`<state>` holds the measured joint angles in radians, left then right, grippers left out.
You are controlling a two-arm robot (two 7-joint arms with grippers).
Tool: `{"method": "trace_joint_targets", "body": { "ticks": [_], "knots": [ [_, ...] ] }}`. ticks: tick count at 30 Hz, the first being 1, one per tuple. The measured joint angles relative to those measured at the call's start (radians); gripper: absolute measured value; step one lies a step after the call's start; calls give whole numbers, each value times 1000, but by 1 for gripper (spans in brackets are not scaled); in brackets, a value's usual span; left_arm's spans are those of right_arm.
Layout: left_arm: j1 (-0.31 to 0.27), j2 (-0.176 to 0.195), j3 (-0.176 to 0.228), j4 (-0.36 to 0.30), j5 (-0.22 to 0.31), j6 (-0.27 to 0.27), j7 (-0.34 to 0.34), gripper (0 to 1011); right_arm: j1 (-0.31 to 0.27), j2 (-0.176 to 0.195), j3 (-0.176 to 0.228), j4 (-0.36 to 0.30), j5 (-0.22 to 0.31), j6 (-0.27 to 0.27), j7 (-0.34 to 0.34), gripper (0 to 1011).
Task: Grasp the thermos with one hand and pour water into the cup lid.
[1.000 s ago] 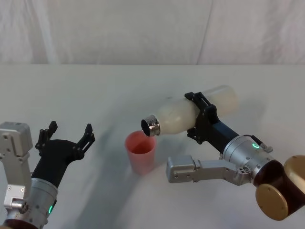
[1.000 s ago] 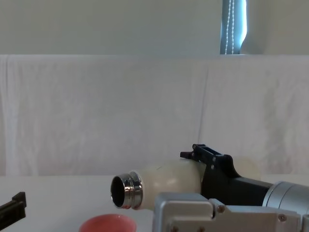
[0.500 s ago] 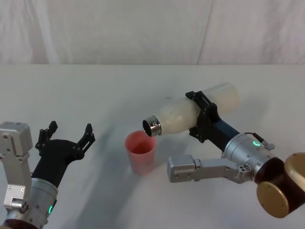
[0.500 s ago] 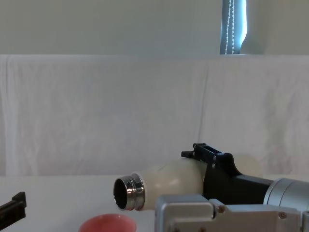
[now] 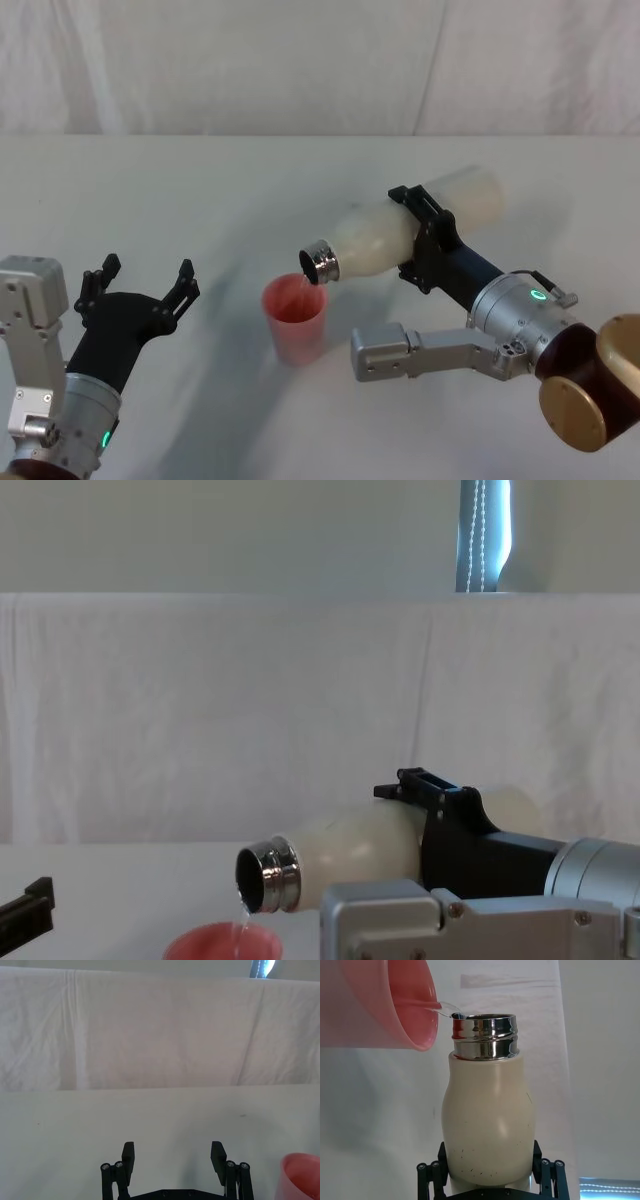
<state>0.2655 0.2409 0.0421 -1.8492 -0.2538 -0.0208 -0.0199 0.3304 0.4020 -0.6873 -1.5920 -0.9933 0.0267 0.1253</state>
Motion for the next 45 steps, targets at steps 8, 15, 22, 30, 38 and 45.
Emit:
{"method": "trace_joint_targets", "body": {
  "ticks": [8, 15, 22, 30, 38, 45],
  "knots": [
    [0, 0, 0, 0, 0, 0, 0, 1001, 5, 1, -1, -4, -1, 2, 3, 955],
    [0, 0, 0, 0, 0, 0, 0, 1001, 6, 2, -1, -5, -1, 3, 4, 955],
    [0, 0, 0, 0, 0, 0, 0, 1001, 7, 4, -1, -9, -2, 8, 9, 955],
    [0, 0, 0, 0, 0, 0, 0, 1001, 8, 4, -2, -10, -3, 10, 11, 955],
    [0, 0, 0, 0, 0, 0, 0, 1001, 8, 4, -3, -11, -6, 11, 11, 955],
    [0, 0, 0, 0, 0, 0, 0, 1001, 9, 4, -4, -11, -9, 13, 12, 955]
  ]
}}
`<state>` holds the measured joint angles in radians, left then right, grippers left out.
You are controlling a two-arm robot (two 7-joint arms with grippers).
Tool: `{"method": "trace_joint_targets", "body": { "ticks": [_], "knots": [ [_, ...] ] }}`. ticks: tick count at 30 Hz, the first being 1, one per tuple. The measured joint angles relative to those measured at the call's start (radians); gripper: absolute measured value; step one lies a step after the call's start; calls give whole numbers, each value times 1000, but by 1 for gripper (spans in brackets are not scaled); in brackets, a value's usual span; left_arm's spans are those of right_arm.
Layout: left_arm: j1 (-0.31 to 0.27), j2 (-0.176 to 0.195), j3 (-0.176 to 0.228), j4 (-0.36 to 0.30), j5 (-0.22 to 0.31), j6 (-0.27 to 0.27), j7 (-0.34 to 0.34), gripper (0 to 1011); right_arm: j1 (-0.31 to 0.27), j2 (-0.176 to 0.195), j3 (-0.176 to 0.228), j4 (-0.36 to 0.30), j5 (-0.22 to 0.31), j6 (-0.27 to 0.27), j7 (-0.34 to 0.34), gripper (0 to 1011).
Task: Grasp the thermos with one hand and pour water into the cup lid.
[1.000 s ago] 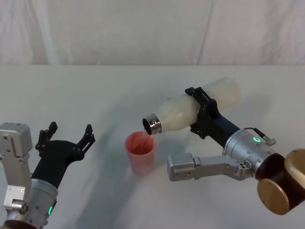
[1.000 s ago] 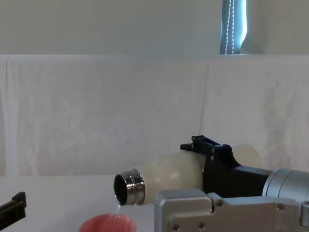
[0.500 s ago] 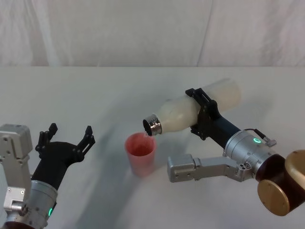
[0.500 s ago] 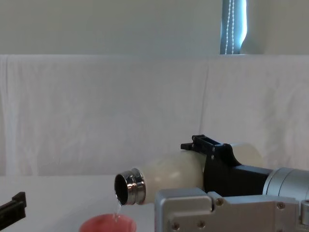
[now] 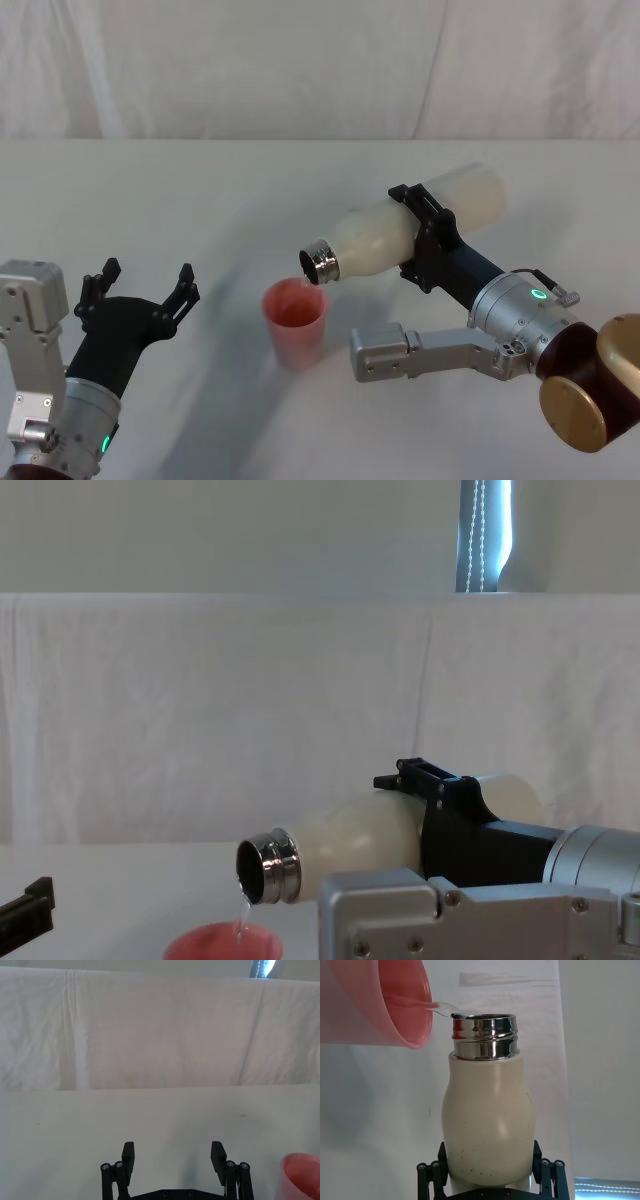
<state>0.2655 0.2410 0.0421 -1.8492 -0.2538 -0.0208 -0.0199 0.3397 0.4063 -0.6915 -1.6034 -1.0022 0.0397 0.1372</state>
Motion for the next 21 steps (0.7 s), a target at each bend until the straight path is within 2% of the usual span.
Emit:
{"method": "trace_joint_targets", "body": {
  "ticks": [21],
  "knots": [
    [0, 0, 0, 0, 0, 0, 0, 1001, -1, -5, 0, -3, -2, 11, 6, 955]
  ]
}}
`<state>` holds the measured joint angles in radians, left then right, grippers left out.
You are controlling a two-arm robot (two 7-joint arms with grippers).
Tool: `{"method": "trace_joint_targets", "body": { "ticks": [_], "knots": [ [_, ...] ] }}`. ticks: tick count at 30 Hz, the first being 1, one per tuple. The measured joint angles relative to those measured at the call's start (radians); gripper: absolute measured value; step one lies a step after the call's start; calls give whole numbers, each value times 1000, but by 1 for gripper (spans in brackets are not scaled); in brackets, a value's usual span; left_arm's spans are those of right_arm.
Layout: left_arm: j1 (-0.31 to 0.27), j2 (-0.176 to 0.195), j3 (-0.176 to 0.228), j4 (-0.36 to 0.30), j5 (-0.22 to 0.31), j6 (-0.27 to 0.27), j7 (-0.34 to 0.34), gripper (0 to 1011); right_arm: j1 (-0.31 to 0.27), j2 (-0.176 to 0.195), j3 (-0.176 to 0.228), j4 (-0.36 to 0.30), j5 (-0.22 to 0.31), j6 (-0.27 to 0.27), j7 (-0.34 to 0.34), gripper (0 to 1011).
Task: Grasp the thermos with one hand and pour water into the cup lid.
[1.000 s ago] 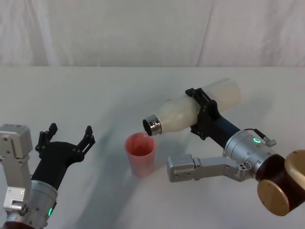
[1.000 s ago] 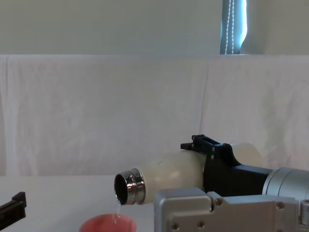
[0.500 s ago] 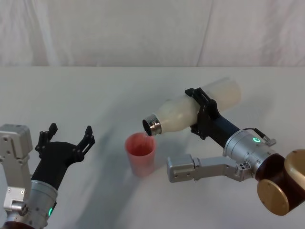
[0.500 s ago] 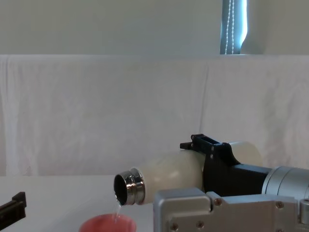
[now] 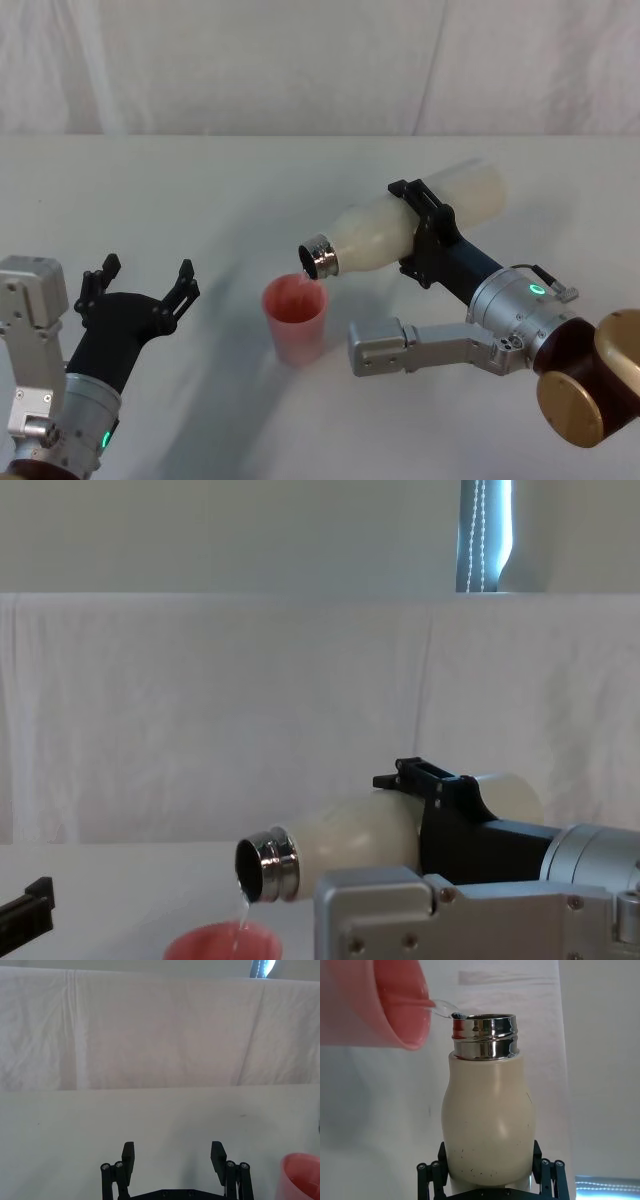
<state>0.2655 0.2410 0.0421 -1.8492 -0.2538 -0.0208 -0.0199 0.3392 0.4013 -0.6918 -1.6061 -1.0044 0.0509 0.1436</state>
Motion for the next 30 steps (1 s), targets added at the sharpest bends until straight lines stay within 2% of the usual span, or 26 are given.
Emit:
{"method": "trace_joint_targets", "body": {
  "ticks": [18, 21, 23, 25, 27, 30],
  "knots": [
    [0, 0, 0, 0, 0, 0, 0, 1001, -56, -46, 75, -13, 134, -7, -19, 955],
    [0, 0, 0, 0, 0, 0, 0, 1001, -69, -54, 91, -22, 165, -9, -14, 955],
    [0, 0, 0, 0, 0, 0, 0, 1001, -85, -63, 110, -38, 204, -10, -3, 955],
    [0, 0, 0, 0, 0, 0, 0, 1001, -89, -66, 117, -44, 216, -9, 1, 955],
    [0, 0, 0, 0, 0, 0, 0, 1001, -107, -77, 138, -64, 263, -4, 20, 955],
    [0, 0, 0, 0, 0, 0, 0, 1001, -119, -87, 157, -79, 304, -1, 35, 955]
  ]
}}
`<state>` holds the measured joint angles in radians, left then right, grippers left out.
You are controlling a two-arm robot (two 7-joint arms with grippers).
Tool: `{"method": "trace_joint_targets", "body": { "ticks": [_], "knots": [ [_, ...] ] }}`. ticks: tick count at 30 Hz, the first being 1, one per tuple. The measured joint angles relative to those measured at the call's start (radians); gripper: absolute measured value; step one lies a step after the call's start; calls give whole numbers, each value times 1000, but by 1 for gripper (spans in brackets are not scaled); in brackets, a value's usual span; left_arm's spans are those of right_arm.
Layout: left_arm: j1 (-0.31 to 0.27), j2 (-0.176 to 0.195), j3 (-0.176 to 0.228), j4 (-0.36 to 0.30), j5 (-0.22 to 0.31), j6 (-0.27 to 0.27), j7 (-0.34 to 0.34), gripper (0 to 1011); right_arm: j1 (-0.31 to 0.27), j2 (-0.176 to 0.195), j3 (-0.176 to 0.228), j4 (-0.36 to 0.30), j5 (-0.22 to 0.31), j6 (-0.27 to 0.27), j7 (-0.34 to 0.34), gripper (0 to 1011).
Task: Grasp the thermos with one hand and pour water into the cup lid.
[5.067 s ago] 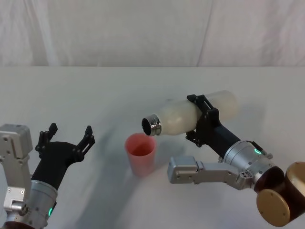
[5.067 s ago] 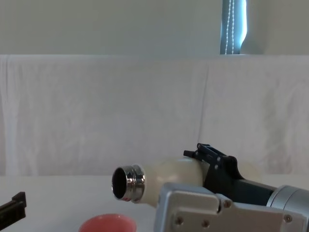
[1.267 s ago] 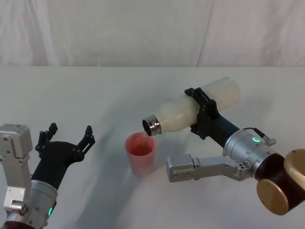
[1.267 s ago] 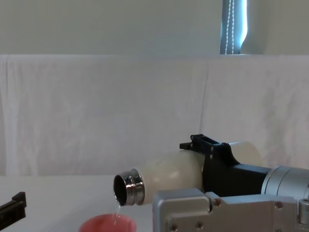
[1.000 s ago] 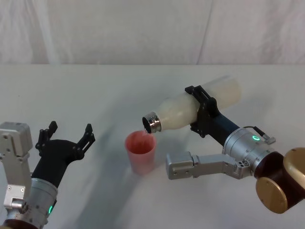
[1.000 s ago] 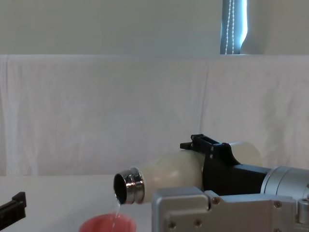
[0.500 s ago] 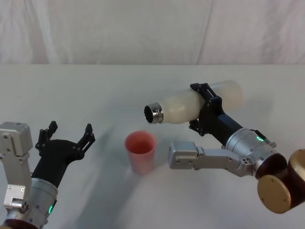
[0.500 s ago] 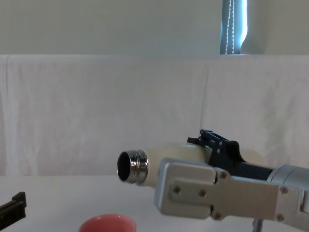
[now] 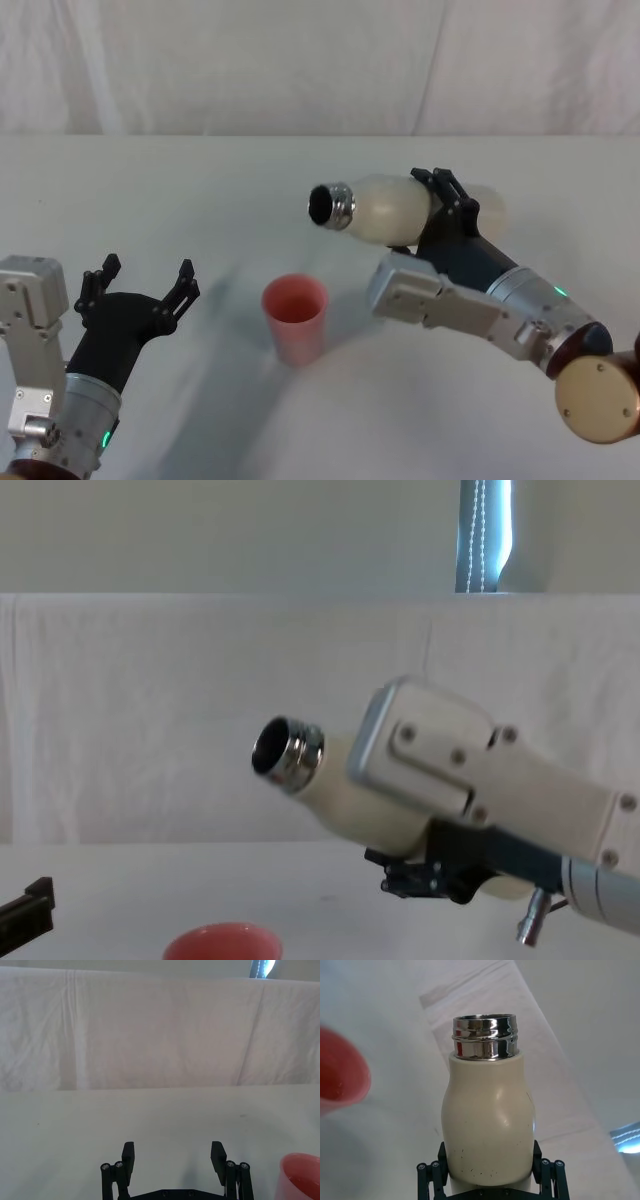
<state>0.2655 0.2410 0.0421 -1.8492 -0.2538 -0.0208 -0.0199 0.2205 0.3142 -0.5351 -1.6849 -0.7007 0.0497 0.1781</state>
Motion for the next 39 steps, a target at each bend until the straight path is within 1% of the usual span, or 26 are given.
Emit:
{"method": "trace_joint_targets", "body": {
  "ticks": [1, 2, 3, 6, 8, 9, 10, 12, 22, 23, 25, 26, 28, 29, 31, 32, 35, 38, 39],
  "knots": [
    [0, 0, 0, 0, 0, 0, 0, 1001, -7, -6, 11, -8, 27, 2, 10, 955],
    [0, 0, 0, 0, 0, 0, 0, 1001, -10, -10, 18, -12, 42, 2, 16, 955],
    [0, 0, 0, 0, 0, 0, 0, 1001, -17, -17, 31, -19, 73, 5, 29, 955],
    [0, 0, 0, 0, 0, 0, 0, 1001, -25, -26, 47, -26, 112, 7, 43, 955],
    [0, 0, 0, 0, 0, 0, 0, 1001, -33, -37, 65, -34, 161, 9, 60, 955],
    [0, 0, 0, 0, 0, 0, 0, 1001, -34, -40, 69, -35, 173, 10, 65, 955],
    [0, 0, 0, 0, 0, 0, 0, 1001, -34, -40, 69, -35, 173, 10, 65, 955],
    [0, 0, 0, 0, 0, 0, 0, 1001, -39, -49, 82, -37, 211, 12, 74, 955],
    [0, 0, 0, 0, 0, 0, 0, 1001, -53, -79, 112, -37, 288, 15, 68, 955],
    [0, 0, 0, 0, 0, 0, 0, 1001, -55, -86, 120, -36, 309, 17, 70, 955],
    [0, 0, 0, 0, 0, 0, 0, 1001, -57, -92, 127, -34, 328, 21, 72, 955],
    [0, 0, 0, 0, 0, 0, 0, 1001, -58, -98, 135, -32, 350, 24, 75, 955],
    [0, 0, 0, 0, 0, 0, 0, 1001, -60, -104, 143, -29, 372, 27, 80, 955],
    [0, 0, 0, 0, 0, 0, 0, 1001, -62, -110, 150, -28, 397, 30, 85, 955],
    [0, 0, 0, 0, 0, 0, 0, 1001, -65, -118, 159, -26, 423, 35, 90, 955],
    [0, 0, 0, 0, 0, 0, 0, 1001, -66, -124, 167, -24, 447, 40, 94, 955],
    [0, 0, 0, 0, 0, 0, 0, 1001, -68, -132, 175, -19, 478, 46, 98, 955],
    [0, 0, 0, 0, 0, 0, 0, 1001, -70, -141, 184, -12, 527, 52, 104, 955],
    [0, 0, 0, 0, 0, 0, 0, 1001, -70, -141, 184, -12, 527, 52, 104, 955]
  ]
}}
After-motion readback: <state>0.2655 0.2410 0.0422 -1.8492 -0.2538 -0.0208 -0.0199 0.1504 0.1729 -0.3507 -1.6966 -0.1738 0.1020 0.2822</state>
